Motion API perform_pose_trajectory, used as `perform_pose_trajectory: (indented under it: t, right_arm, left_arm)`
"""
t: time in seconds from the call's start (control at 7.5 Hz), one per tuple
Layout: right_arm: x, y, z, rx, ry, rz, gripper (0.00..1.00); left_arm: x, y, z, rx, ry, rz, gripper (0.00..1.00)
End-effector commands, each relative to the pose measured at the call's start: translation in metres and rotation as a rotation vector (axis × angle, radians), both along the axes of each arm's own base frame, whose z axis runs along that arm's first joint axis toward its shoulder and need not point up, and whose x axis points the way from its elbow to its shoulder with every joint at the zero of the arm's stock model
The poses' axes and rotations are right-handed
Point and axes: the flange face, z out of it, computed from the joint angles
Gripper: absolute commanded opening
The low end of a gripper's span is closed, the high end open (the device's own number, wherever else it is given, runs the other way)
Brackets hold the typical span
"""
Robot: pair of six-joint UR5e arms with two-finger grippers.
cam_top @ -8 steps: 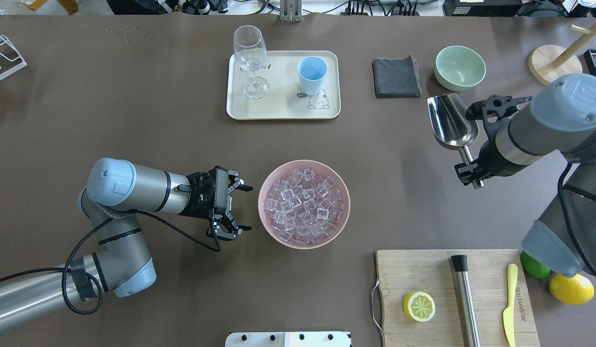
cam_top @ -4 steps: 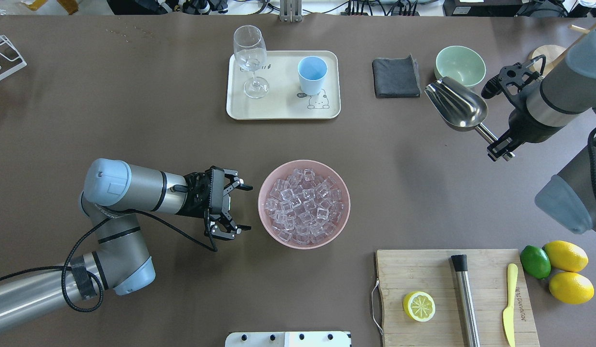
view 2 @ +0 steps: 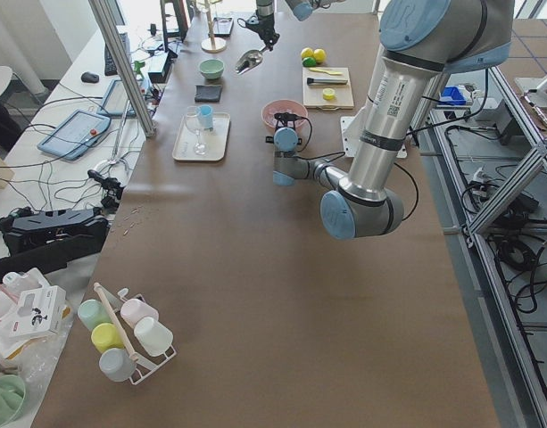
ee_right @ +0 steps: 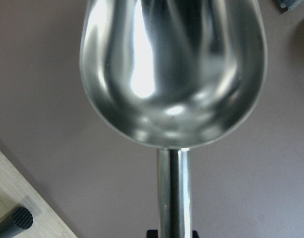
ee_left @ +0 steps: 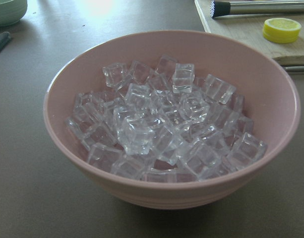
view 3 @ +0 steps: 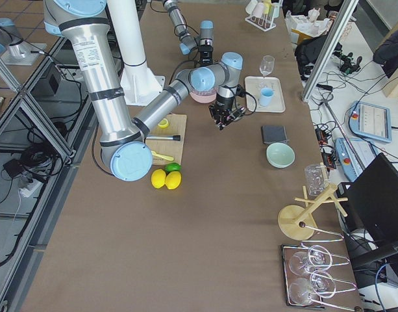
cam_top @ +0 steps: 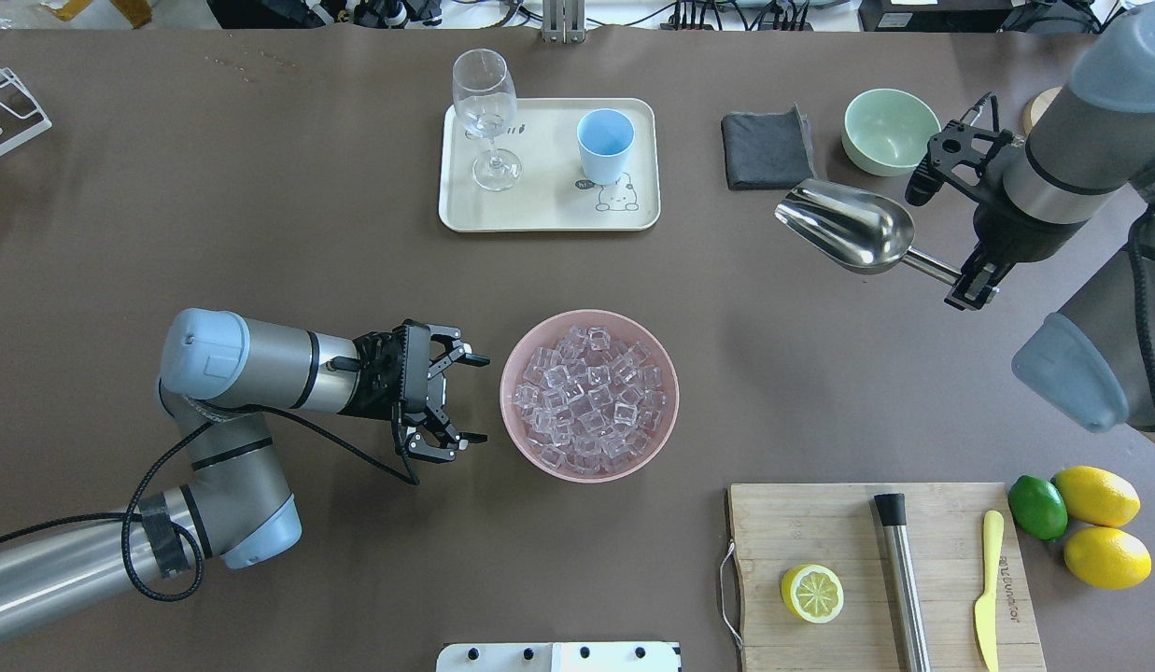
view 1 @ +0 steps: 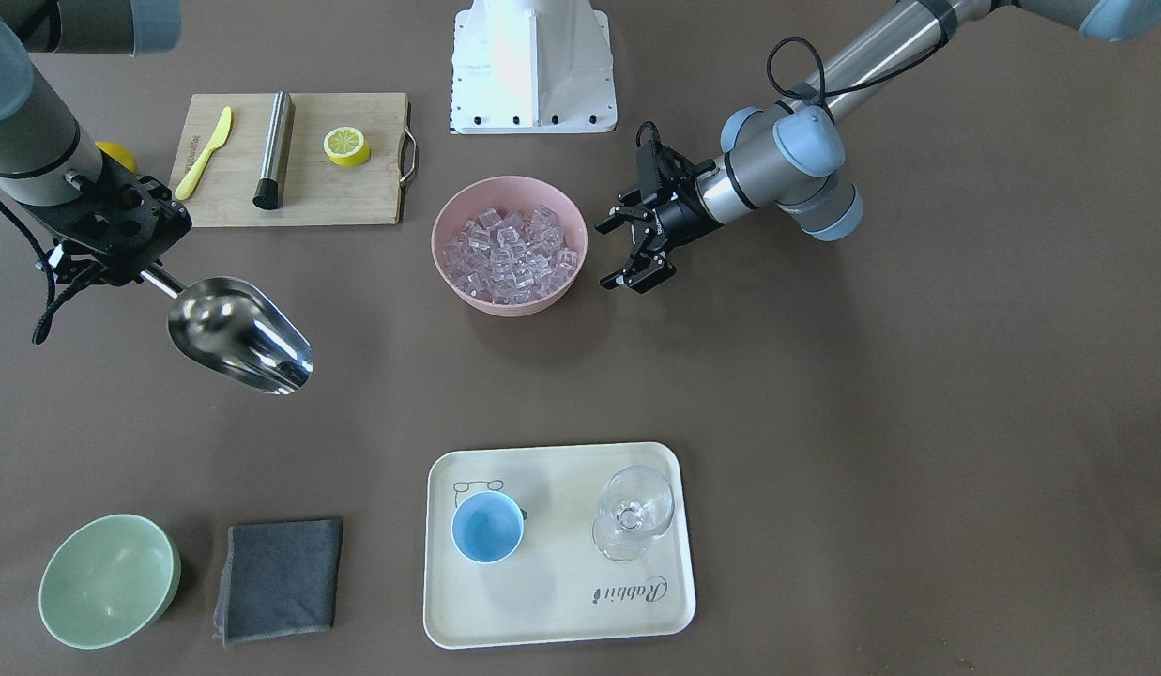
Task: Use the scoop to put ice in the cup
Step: 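Lift the scoop with the right gripper and bring it to the bowl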
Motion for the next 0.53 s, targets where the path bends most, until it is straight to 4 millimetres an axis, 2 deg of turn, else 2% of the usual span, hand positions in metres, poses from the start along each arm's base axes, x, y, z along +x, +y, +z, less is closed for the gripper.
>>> perform_pose_trajectory:
  t: [0.0,0.4]
  right_arm:
    - [0.003,0.017,-0.031,0.045,0.027,-0.118,0.00]
    - [-0.025,0.033,-0.085,0.045,0.116,-0.227,0.00]
  left_arm:
    - [0.004,-0.001,-0.001,-0.030,0.020,0.003,0.97]
    - [0.008,0.003,-0.004,-0.027,0.028,0.011,0.97]
